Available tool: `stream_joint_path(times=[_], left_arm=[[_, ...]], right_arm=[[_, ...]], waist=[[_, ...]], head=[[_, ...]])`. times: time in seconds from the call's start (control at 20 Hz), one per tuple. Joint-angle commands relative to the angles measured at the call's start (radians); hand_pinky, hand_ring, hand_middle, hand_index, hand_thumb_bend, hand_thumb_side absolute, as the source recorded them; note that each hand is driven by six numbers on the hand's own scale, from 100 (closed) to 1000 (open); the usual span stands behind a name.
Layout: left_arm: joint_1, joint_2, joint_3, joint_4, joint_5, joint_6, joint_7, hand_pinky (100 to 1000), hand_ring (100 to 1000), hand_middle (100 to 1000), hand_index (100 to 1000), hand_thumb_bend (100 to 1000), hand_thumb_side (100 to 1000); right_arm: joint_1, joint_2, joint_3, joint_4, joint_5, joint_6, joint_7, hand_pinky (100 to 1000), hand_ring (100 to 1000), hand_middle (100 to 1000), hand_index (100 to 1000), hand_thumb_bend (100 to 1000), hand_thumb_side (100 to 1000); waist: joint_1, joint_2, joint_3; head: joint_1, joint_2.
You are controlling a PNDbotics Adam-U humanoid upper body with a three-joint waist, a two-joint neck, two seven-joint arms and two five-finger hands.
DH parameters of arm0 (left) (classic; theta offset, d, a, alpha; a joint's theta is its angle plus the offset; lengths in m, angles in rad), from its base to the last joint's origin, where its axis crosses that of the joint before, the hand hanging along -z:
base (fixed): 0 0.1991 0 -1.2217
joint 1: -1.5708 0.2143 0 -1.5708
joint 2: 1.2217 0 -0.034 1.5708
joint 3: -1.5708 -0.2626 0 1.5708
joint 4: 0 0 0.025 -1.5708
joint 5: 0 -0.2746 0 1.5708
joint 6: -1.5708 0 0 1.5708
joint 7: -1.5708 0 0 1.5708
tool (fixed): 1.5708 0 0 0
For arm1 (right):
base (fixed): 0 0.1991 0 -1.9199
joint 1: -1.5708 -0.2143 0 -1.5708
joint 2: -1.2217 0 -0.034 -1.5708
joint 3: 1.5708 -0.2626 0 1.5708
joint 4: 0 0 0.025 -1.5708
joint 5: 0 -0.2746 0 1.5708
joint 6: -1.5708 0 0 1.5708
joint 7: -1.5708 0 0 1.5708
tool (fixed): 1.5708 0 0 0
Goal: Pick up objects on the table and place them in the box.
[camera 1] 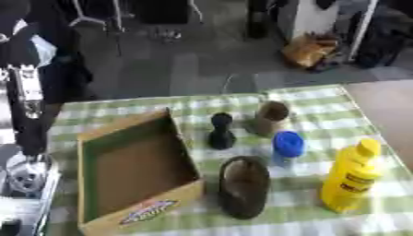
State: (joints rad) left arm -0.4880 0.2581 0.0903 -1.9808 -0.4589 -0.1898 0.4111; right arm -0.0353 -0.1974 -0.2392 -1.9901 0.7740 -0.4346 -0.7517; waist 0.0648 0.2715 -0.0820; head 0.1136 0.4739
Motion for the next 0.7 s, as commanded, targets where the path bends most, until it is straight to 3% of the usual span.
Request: stream_joint_path(times=[0.05, 0.45, 0.7], left_arm=[[-0.004, 0.008, 0.002, -0.019, -0.003, 0.001, 0.003, 897, 962, 929, 907, 133, 1000], [-0.004, 0.009, 0.003, -0.019, 0.0, 0.003, 0.004, 896, 966, 930, 907, 132, 1000], [-0.005, 0.008, 0.001, -0.019, 0.002, 0.003, 0.003, 896, 967, 930, 906, 132, 1000]], right_arm=[[-0.006, -0.009, 0.002, -0.01, -0.005, -0.008, -0.007, 909, 1000, 940, 1000, 434, 1000], [-0.008, -0.003, 0.006, -0.01, -0.005, -0.006, 0.002, 910, 1000, 940, 1000, 439, 1000], [0.011, 0.01, 0.032, -0.01, 0.003, 0.001, 0.03, 927, 1000, 942, 1000, 543, 1000]], waist=[[-0.003, -0.017, 0.001], [-0.003, -0.013, 0.006], [-0.002, -0.01, -0.002]], head=[[0.005, 0.006], [0.009, 0.012], [-0.008, 0.013]])
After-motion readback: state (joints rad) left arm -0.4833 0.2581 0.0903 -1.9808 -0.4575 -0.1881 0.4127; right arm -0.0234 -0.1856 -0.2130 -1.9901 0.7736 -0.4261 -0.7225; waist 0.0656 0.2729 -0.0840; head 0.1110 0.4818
